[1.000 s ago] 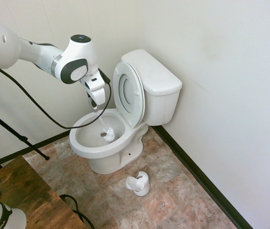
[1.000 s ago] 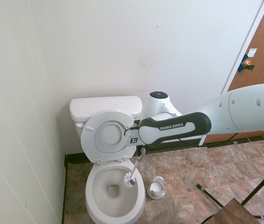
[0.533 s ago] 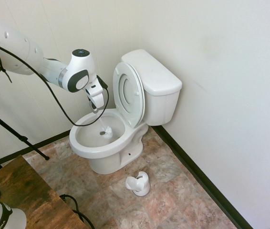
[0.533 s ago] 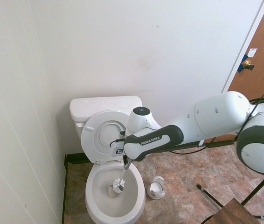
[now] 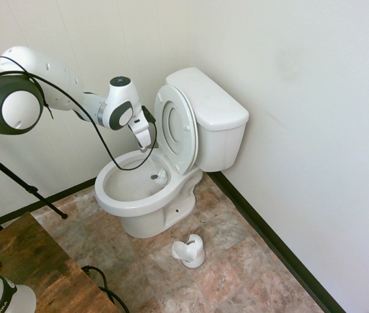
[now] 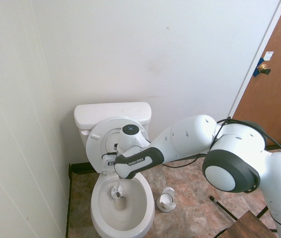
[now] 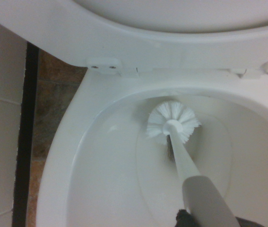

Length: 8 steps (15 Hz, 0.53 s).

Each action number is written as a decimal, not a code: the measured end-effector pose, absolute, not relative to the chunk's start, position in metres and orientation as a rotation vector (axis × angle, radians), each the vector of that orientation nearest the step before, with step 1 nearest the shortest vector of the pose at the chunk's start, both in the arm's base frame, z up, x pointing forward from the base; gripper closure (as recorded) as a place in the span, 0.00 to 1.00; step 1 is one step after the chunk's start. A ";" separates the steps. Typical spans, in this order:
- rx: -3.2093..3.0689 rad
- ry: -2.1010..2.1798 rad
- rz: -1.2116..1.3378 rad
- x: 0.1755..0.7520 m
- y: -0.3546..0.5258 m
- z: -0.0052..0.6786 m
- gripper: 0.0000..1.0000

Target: Clean the toilet

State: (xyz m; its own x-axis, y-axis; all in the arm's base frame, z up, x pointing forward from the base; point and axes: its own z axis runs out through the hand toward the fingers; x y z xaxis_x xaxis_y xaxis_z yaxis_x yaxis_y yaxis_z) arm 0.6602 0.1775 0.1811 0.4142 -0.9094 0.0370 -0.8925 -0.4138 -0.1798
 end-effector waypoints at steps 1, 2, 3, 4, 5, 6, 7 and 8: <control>-2.534 1.615 -0.192 0.659 0.184 0.175 1.00; -2.543 1.604 -0.188 0.656 0.191 0.173 1.00; -2.548 1.593 -0.187 0.654 0.198 0.173 1.00; -2.554 1.582 -0.184 0.652 0.203 0.174 1.00; -2.562 1.571 -0.176 0.648 0.209 0.174 1.00; -2.573 1.561 -0.162 0.641 0.214 0.172 1.00; -2.585 1.548 -0.149 0.630 0.219 0.171 1.00; -2.596 1.531 -0.137 0.617 0.222 0.170 1.00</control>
State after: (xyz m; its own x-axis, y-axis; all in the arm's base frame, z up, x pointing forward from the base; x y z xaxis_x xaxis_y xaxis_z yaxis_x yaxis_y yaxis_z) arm 0.6166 0.2224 0.1704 0.4827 -0.8757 0.0150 -0.8644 -0.4791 -0.1524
